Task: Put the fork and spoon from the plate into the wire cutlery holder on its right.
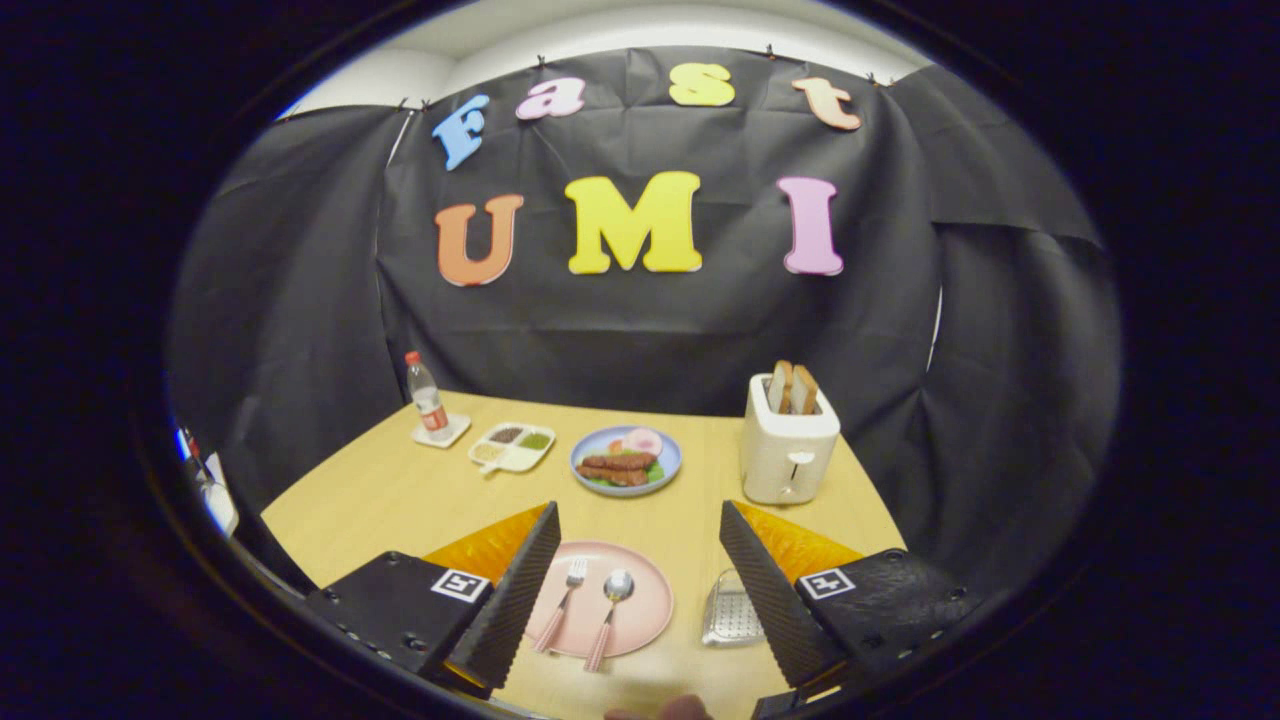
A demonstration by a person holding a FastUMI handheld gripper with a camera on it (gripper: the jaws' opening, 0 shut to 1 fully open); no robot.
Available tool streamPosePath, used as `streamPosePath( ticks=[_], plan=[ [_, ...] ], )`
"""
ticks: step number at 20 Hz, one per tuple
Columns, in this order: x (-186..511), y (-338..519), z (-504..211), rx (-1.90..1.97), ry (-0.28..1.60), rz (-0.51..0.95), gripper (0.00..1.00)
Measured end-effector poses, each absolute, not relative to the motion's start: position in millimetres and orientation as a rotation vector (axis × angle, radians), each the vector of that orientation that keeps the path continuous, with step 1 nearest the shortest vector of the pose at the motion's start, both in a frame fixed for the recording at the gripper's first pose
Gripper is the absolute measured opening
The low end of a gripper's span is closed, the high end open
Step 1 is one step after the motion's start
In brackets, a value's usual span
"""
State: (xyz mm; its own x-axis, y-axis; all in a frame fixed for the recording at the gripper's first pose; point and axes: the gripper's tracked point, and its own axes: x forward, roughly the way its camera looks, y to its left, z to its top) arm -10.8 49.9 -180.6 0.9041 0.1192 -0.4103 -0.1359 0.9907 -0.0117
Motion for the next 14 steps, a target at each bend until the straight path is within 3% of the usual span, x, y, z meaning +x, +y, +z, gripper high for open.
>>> streamPosePath(
  ticks=[11, 13, 14],
  plan=[
    [-17, 80, -323, -0.049, 0.730, 0.078, 0.96],
    [-12, 79, -339, -0.068, 0.766, 0.062, 0.84],
    [-10, 78, -346, -0.068, 0.786, 0.054, 0.73]
  ],
)
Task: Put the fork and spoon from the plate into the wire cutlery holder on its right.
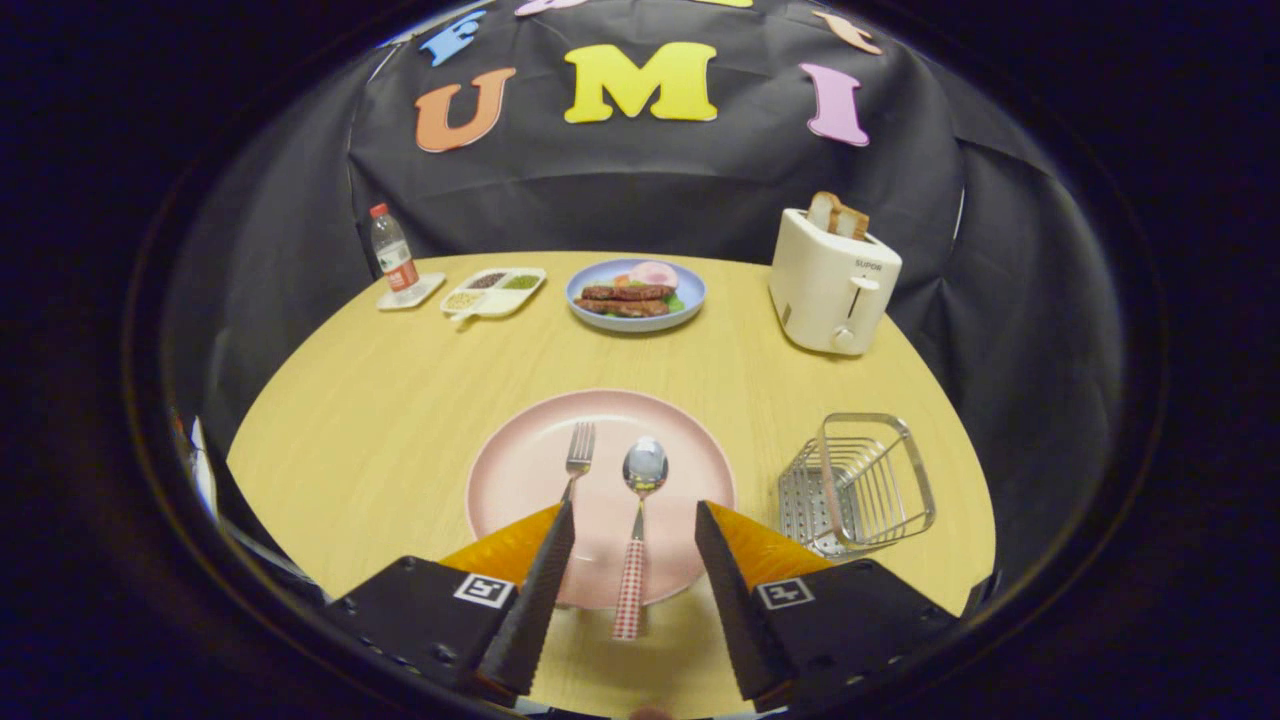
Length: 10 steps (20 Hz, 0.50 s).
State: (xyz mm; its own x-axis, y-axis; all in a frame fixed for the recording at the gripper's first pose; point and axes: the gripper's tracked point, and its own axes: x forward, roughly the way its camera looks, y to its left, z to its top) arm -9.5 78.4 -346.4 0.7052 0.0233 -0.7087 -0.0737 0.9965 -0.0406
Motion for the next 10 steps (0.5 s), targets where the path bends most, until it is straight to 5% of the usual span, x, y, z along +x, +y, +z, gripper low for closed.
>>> streamPosePath(
  ticks=[6, 9, 10],
  plan=[
    [-3, 80, -387, -0.101, 0.875, 0.041, 0.66],
    [-6, 76, -395, -0.096, 0.915, 0.018, 0.42],
    [-8, 76, -399, -0.092, 0.931, 0.015, 0.42]
  ],
)
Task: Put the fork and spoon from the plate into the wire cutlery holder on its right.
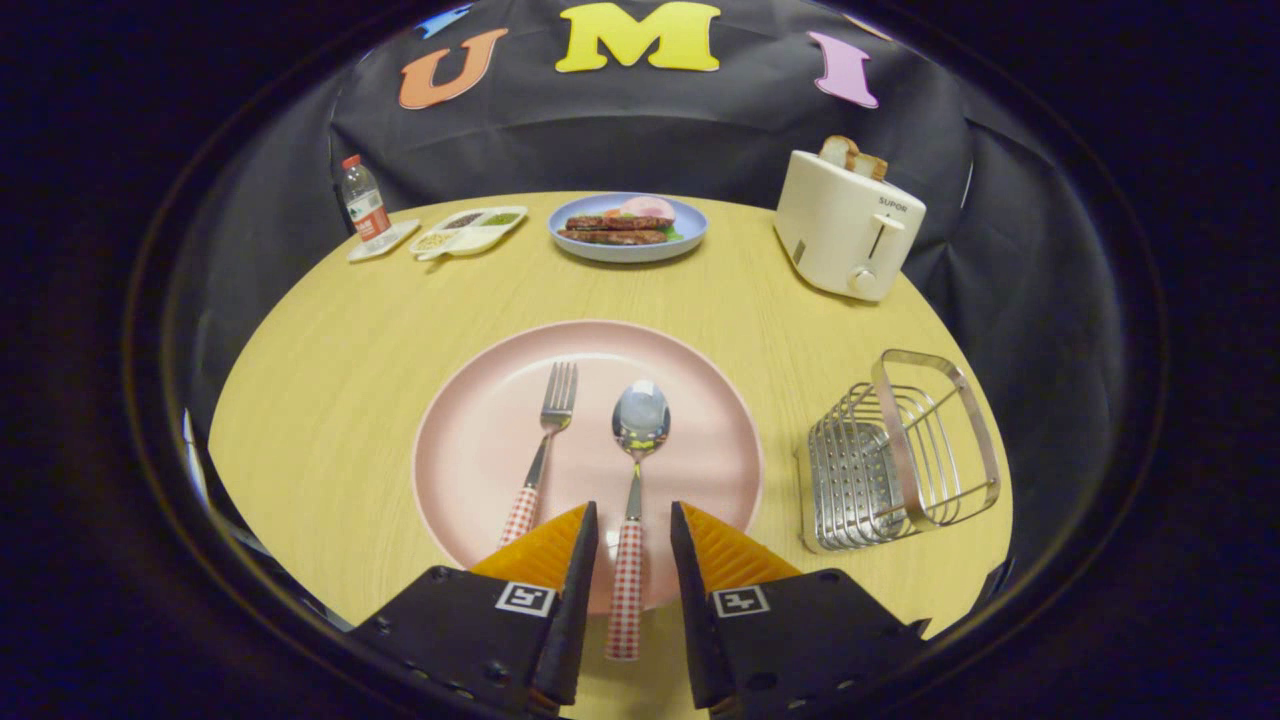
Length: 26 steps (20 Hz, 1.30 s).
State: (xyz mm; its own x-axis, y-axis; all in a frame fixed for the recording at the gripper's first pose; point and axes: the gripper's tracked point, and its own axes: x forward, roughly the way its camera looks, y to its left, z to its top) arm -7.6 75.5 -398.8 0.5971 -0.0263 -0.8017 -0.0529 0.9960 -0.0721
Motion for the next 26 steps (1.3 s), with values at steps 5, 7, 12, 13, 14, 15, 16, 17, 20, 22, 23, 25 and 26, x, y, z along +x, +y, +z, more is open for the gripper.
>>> streamPosePath(
  ticks=[5, 7, 12, 13, 14, 15, 16, 17, 20, 22, 23, 25, 26],
  plan=[
    [-16, 74, -404, -0.087, 0.973, -0.012, 0.25],
    [-13, 69, -407, -0.094, 0.985, -0.019, 0.17],
    [-13, 70, -376, -0.050, 1.011, 0.000, 0.06],
    [-14, 71, -364, -0.033, 1.020, 0.009, 0.07],
    [-12, 73, -348, -0.008, 1.027, 0.024, 0.07],
    [-13, 75, -332, 0.009, 1.037, 0.041, 0.06],
    [-9, 73, -311, 0.015, 1.040, 0.055, 0.06],
    [-4, 68, -290, 0.013, 1.043, 0.066, 0.06],
    [8, 44, -231, -0.009, 1.046, 0.086, 0.06],
    [12, 16, -200, -0.043, 1.049, 0.070, 0.06],
    [8, 1, -193, -0.056, 1.068, 0.059, 0.06],
    [-5, -20, -187, -0.022, 1.150, 0.047, 0.06],
    [-13, -29, -190, 0.003, 1.201, 0.044, 0.06]
  ],
)
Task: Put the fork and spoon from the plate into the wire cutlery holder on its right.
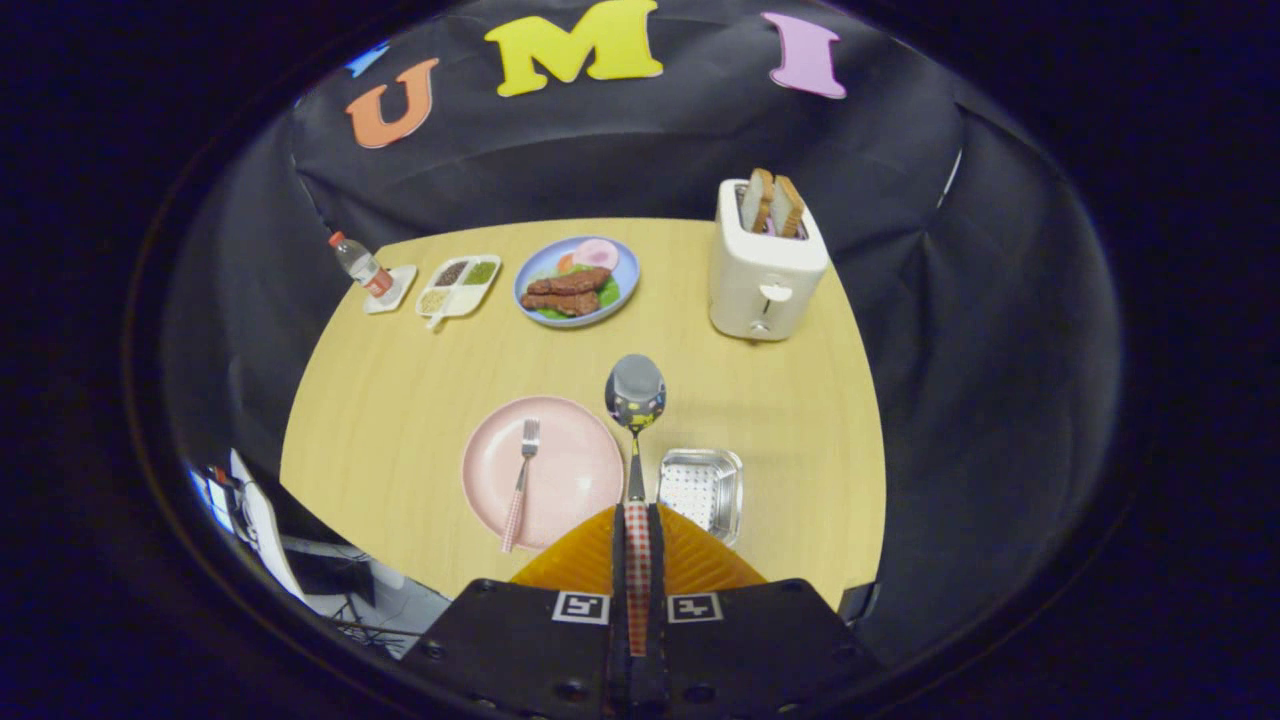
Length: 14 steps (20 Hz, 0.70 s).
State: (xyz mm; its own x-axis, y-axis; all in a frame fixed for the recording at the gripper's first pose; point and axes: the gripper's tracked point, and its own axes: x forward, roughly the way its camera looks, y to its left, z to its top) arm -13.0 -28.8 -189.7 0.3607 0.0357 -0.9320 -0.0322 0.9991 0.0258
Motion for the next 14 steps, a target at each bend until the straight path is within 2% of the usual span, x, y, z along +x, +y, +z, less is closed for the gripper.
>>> streamPosePath(
  ticks=[3, 9, 14],
  plan=[
    [-37, -51, -205, 0.044, 1.354, 0.021, 0.06],
    [-38, -70, -243, 0.111, 1.565, -0.037, 0.06],
    [-25, -71, -269, 0.122, 1.662, -0.073, 0.06]
  ],
)
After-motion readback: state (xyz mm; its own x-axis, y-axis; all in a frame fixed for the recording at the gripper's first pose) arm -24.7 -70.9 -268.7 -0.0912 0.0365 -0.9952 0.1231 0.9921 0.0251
